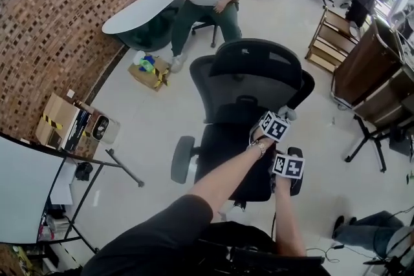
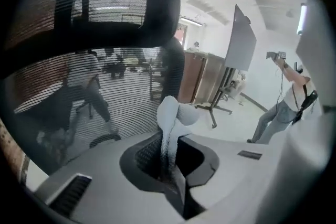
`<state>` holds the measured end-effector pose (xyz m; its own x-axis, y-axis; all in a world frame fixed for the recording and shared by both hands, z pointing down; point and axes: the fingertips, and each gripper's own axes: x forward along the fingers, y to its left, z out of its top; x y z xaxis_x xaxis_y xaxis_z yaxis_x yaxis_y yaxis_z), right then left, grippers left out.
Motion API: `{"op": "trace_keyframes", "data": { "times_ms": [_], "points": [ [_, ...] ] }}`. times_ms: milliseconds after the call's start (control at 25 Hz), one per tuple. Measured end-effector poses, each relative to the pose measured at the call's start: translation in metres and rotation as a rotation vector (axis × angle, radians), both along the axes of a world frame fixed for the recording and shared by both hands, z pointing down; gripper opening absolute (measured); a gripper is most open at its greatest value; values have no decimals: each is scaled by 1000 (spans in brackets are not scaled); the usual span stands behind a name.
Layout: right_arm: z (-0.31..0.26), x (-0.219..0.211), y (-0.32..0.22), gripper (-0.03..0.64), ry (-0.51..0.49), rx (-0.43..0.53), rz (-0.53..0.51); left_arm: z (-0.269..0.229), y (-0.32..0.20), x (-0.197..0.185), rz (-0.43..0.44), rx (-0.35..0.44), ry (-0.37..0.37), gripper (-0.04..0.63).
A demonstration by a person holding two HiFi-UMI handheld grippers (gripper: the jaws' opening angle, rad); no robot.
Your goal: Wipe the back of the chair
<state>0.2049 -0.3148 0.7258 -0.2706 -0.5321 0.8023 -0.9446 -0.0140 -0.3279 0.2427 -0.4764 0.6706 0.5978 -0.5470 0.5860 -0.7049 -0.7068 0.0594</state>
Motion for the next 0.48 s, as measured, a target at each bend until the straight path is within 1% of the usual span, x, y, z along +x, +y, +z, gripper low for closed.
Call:
{"op": "trace_keyframes", "data": {
  "times_ms": [80, 120, 280, 360, 440, 480],
  "points": [
    [-5, 3, 1, 2, -4, 14, 4, 22, -18, -32, -60, -18, -51, 29],
    [-8, 3, 2, 2, -7, 25, -1, 30, -26, -51, -97, -25, -65, 29],
    [-28, -6, -6, 2, -23, 78, -44, 37, -56, -133, -247, -27, -63, 29],
    [-34, -18, -13, 2, -27, 91, -72, 44, -64, -190, -362, -66, -54, 29],
    [-38, -34, -19, 2, -31, 97, -106, 53, -63, -250, -500, -119, -47, 29],
    [-39, -41, -21, 2, -32, 101, -127, 57, -59, -275, -564, -145, -55, 29]
  ]
}}
